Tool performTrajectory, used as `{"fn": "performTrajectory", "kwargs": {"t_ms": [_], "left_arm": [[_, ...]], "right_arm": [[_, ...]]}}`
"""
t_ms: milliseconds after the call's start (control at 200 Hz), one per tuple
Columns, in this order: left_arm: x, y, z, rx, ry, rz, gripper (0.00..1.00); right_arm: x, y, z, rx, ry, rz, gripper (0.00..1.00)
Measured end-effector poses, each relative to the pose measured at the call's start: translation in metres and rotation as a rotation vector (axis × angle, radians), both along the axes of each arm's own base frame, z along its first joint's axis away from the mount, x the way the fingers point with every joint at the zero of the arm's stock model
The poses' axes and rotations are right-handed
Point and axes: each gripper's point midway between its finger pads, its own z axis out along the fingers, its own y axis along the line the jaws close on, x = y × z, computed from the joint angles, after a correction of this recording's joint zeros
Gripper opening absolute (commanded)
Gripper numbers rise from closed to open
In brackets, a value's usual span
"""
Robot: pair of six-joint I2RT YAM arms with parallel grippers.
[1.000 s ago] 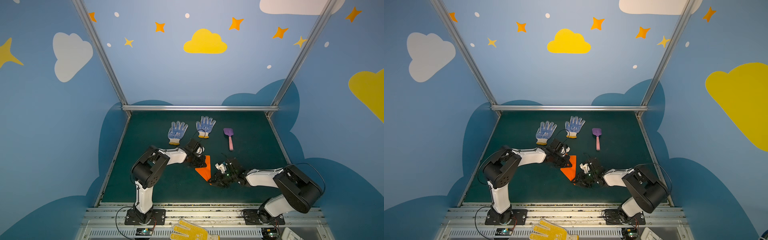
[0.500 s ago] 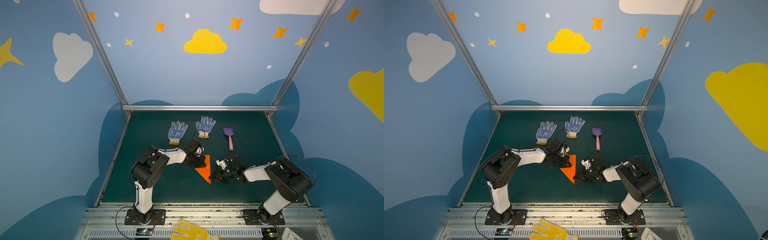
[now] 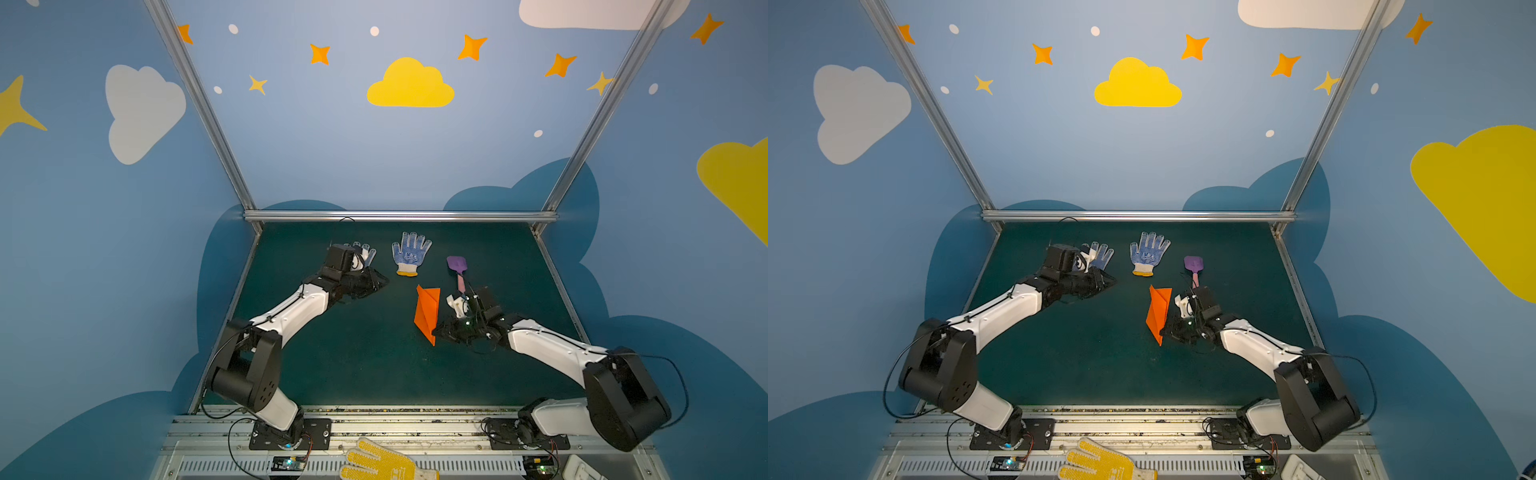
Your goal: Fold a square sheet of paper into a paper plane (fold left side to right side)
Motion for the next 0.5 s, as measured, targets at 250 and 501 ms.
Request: {"fn": "performTrajectory", "kwargs": {"t_ms": [250, 501], "left_arm": [[0.001, 0.038, -0.003, 0.002, 0.028, 0.102, 0.47], [-0.001, 0.064, -0.017, 0.011, 0.072, 0.174, 0.53]], "right_arm": [[0.017, -0.071, 0.026, -0.505, -0.131, -0.013, 0.00], [-0.001, -0.131, 0.017, -0.984, -0.073, 0.054, 0.00]]}}
